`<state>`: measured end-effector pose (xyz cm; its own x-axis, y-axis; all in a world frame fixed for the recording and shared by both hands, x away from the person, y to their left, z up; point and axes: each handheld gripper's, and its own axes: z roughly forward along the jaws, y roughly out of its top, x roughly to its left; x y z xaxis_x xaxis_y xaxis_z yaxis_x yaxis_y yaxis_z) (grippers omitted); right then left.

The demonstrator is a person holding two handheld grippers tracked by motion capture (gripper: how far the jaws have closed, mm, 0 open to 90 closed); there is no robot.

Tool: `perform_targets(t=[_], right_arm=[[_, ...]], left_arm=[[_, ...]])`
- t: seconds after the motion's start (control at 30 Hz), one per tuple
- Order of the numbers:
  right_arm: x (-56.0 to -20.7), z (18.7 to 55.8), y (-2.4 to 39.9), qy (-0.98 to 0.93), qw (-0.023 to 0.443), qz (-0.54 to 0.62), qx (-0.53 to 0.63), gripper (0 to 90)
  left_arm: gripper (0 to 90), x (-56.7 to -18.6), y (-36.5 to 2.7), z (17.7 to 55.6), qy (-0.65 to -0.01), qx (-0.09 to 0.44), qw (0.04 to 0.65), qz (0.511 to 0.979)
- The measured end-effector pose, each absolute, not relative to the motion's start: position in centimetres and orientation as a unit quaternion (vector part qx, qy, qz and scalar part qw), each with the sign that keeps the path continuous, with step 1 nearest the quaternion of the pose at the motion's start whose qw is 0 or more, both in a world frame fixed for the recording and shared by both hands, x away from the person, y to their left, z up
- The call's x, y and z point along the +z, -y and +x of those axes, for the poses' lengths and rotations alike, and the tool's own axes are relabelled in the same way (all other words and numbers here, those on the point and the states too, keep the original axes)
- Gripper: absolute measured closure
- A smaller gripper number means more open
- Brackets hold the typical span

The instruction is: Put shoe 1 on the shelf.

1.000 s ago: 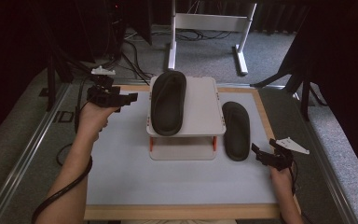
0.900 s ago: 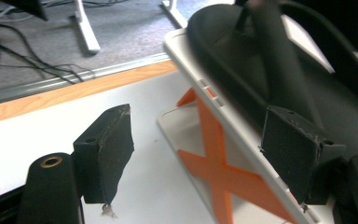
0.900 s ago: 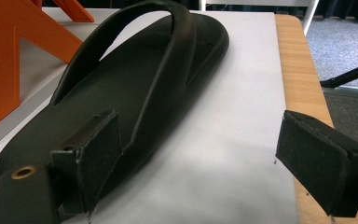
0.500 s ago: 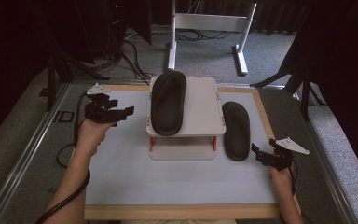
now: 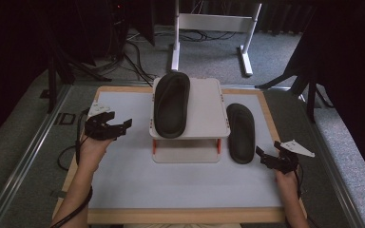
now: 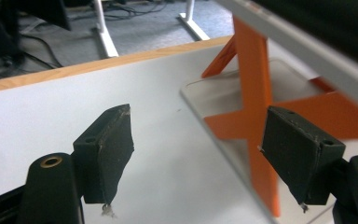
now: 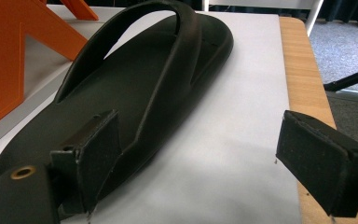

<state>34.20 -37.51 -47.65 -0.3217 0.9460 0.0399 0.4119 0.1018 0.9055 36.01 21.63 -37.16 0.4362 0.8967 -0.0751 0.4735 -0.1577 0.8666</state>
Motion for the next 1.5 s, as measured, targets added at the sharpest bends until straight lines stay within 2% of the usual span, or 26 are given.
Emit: perform_targets(t=[0.27, 0.4, 0.5, 0.57, 0.6, 0.7, 0.93, 1.17, 1.27, 1.3, 1.5], right_arm=[[-47.7, 34.2, 37.4, -0.681, 0.303, 0.497, 0.445, 13.0], [-47.7, 34.2, 37.5, -0.676, 0.301, 0.498, 0.453, 12.7], [-47.7, 34.2, 37.6, -0.672, 0.301, 0.501, 0.454, 12.7], [-47.7, 34.2, 37.5, -0.673, 0.302, 0.502, 0.451, 12.7], [-47.7, 34.2, 37.5, -0.673, 0.302, 0.502, 0.451, 12.7], [-47.7, 34.3, 37.5, -0.673, 0.303, 0.504, 0.448, 12.0], [-47.7, 34.4, 37.6, -0.672, 0.299, 0.510, 0.446, 11.0], [-47.7, 34.4, 37.5, -0.662, 0.310, 0.523, 0.438, 10.9], [-47.7, 34.4, 37.5, -0.660, 0.312, 0.525, 0.439, 10.8], [-47.6, 34.4, 37.5, -0.657, 0.317, 0.526, 0.437, 10.9], [-47.7, 34.5, 37.3, -0.662, 0.321, 0.524, 0.428, 13.6]], left_arm=[[24.4, -39.3, -22.3, 34.9, -0.465, 0.231, 0.465, 0.717], [21.6, -40.1, -22.6, 34.4, -0.462, 0.233, 0.469, 0.716], [16.2, -41.2, -23.0, 34.1, -0.463, 0.236, 0.476, 0.710], [9.5, -41.7, -23.0, 34.0, -0.469, 0.239, 0.474, 0.706], [9.5, -42.1, -23.0, 34.0, -0.475, 0.249, 0.467, 0.703], [1.1, -43.6, -23.3, 33.6, -0.481, 0.275, 0.465, 0.690], [1.1, -45.0, -24.3, 33.1, -0.501, 0.272, 0.463, 0.679], [1.1, -46.7, -25.3, 31.8, -0.482, 0.317, 0.482, 0.659], [1.1, -47.0, -25.4, 31.4, -0.473, 0.321, 0.487, 0.660], [1.1, -47.4, -25.5, 31.1, -0.465, 0.337, 0.480, 0.663], [1.2, -48.4, -26.2, 30.5, -0.467, 0.343, 0.488, 0.653]])
